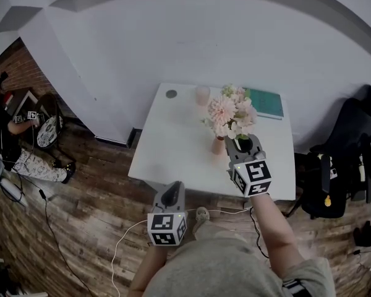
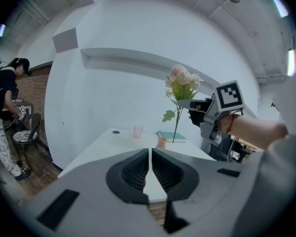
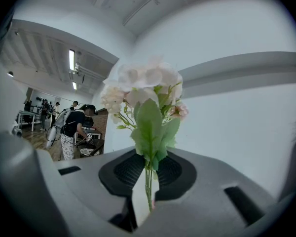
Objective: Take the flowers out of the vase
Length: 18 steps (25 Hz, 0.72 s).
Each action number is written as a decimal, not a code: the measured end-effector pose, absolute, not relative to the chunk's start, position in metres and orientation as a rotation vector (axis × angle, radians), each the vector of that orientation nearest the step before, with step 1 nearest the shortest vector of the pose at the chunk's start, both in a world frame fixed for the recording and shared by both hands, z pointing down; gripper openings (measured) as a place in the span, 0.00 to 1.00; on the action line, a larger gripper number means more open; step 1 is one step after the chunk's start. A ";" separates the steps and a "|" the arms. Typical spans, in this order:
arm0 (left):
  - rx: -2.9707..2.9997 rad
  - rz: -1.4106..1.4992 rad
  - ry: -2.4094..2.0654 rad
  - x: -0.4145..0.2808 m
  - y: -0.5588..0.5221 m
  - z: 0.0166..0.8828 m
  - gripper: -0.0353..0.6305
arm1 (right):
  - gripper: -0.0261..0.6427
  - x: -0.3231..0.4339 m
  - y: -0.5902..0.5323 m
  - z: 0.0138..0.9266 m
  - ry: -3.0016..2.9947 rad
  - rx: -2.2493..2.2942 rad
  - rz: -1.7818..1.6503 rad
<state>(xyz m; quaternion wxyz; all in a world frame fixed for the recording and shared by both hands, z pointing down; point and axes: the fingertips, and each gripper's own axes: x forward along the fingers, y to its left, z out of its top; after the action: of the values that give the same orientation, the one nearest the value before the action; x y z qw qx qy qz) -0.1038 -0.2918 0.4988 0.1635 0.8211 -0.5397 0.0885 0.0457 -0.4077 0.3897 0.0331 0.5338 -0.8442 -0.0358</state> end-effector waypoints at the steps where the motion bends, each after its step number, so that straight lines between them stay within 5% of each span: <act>1: 2.346 0.251 -1.536 -0.103 -0.287 0.498 0.08 | 0.12 0.046 -0.401 0.389 -2.599 1.644 -0.112; 18: 2.388 0.226 -1.515 -0.101 -0.188 0.490 0.06 | 0.12 0.042 -0.274 0.398 -2.599 1.656 -0.086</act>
<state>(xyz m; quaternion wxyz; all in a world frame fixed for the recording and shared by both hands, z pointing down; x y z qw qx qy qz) -0.1012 -0.1885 0.4903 0.1515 0.8320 -0.5278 0.0788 0.0417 -0.2744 0.3984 0.0294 0.5369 -0.8427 -0.0279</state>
